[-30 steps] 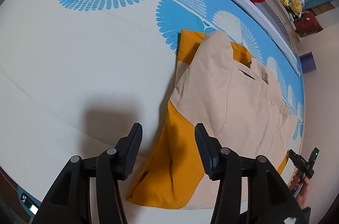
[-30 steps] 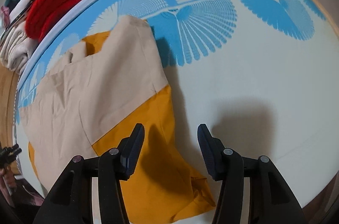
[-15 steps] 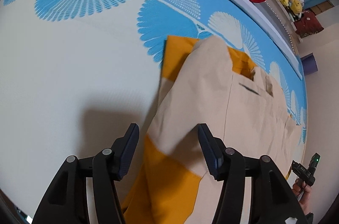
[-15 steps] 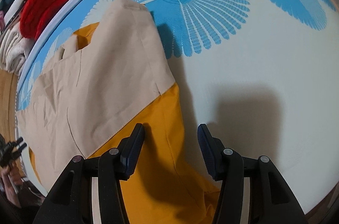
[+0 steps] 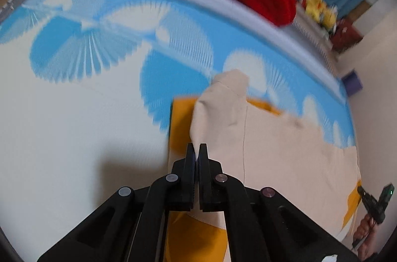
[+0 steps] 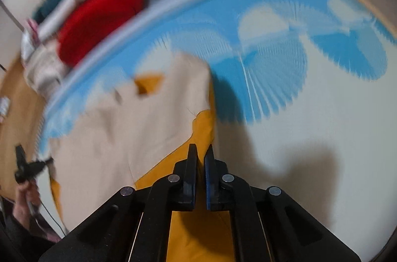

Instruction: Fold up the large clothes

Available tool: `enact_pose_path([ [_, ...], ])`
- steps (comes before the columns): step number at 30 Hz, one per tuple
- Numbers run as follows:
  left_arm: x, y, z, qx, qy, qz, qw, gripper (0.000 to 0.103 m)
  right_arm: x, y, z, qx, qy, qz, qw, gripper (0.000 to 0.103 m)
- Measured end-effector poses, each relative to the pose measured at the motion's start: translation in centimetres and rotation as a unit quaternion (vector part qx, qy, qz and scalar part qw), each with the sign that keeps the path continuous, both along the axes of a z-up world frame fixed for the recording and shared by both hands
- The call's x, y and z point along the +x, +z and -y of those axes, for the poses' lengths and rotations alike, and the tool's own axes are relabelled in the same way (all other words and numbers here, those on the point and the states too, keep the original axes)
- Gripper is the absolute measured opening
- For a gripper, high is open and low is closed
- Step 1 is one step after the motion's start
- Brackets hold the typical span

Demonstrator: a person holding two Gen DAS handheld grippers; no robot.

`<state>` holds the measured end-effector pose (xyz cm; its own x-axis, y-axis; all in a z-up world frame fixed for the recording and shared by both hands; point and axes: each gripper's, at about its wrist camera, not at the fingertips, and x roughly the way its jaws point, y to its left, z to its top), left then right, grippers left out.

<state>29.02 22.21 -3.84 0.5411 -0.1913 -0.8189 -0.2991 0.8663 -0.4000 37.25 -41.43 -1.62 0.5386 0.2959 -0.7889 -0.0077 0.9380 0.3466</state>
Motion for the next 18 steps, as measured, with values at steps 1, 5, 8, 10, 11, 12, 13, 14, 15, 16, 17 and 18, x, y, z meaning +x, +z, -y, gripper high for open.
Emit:
enact_pose_path([
  [1,0.2,0.7,0.0,0.002,0.006,0.02,0.9998,0.0,0.1,0.5,-0.1,0.0,-0.003,0.015,1.0,0.005],
  [5,1.6,1.5,0.7,0.039,0.018,0.047,0.998,0.0,1.2,0.7,-1.6,-0.033,-0.022,0.044,0.998,0.005],
  [8,3.0,0.9,1.3,0.075,0.022,0.038,0.9962,0.0,2.3,0.5,-2.5,-0.049,-0.033,0.049,0.997,0.005],
  [10,4.0,-0.4,1.9,0.1,0.015,0.019,0.9947,0.0,3.7,-1.1,-3.1,-0.076,-0.04,0.027,0.996,0.005],
  [11,4.6,-1.5,2.1,0.11,0.009,0.003,0.9939,0.0,4.2,-1.4,-3.0,-0.085,-0.043,0.015,0.995,0.005],
  [12,4.6,-2.0,2.0,0.114,0.005,-0.004,0.9935,0.001,4.6,-2.3,-2.9,-0.097,-0.046,-0.003,0.994,0.005],
  [13,4.8,-2.8,2.0,0.121,0.001,-0.016,0.9925,0.001,4.9,-3.4,-3.0,-0.107,-0.048,-0.022,0.993,0.005],
  [14,4.9,-3.4,1.9,0.125,-0.001,-0.024,0.9918,0.002,5.2,-4.2,-3.2,-0.116,-0.047,-0.035,0.991,0.005],
  [15,4.8,-3.9,1.8,0.127,-0.003,-0.032,0.9914,0.003,5.3,-4.8,-3.3,-0.126,-0.044,-0.044,0.99,0.005],
  [16,4.8,-4.7,1.7,0.129,-0.007,-0.045,0.9906,0.003,5.4,-5.5,-3.5,-0.136,-0.041,-0.055,0.988,0.005],
  [17,4.8,-5.3,1.8,0.133,-0.013,-0.057,0.9894,0.003,5.4,-5.9,-3.6,-0.141,-0.04,-0.062,0.987,0.005],
  [18,4.8,-5.7,2.0,0.137,-0.02,-0.067,0.9881,0.005,5.4,-6.3,-3.7,-0.147,-0.038,-0.068,0.986,0.005],
])
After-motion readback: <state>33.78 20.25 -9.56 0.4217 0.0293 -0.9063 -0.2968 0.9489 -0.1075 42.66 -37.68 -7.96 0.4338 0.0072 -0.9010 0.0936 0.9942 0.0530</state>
